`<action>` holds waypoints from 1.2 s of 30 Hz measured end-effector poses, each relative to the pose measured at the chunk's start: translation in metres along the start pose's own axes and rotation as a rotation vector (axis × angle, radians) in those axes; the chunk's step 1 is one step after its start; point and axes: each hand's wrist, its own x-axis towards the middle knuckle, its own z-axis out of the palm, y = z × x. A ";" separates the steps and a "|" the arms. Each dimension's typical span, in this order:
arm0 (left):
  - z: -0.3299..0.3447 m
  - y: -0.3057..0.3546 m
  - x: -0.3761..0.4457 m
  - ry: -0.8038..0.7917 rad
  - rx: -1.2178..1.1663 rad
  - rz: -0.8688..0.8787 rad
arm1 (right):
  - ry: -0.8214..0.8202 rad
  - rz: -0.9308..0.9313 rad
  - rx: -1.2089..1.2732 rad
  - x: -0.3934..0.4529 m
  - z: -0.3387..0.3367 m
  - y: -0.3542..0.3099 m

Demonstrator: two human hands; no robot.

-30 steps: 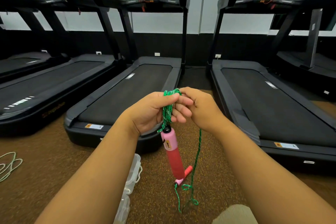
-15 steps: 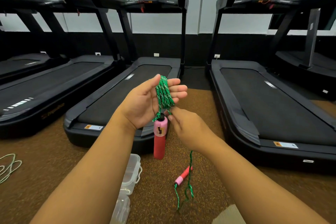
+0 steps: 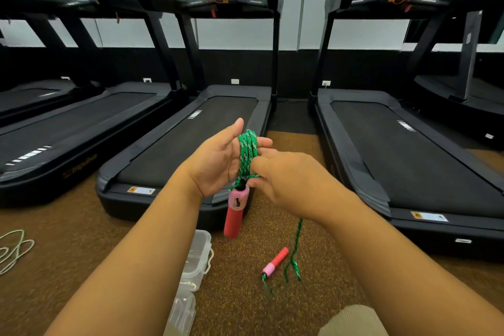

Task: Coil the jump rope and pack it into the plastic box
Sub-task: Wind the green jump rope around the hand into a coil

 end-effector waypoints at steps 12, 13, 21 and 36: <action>0.007 0.000 0.000 -0.148 0.200 -0.114 | 0.098 0.042 0.026 0.019 -0.027 0.027; 0.006 -0.001 0.000 -0.160 0.212 -0.130 | 0.121 0.051 0.041 0.020 -0.026 0.031; 0.008 0.001 -0.003 -0.230 0.160 -0.106 | 0.290 0.190 0.303 0.024 -0.010 0.056; 0.004 0.028 -0.002 -0.075 -0.090 0.230 | 0.211 0.315 0.677 0.013 0.046 0.035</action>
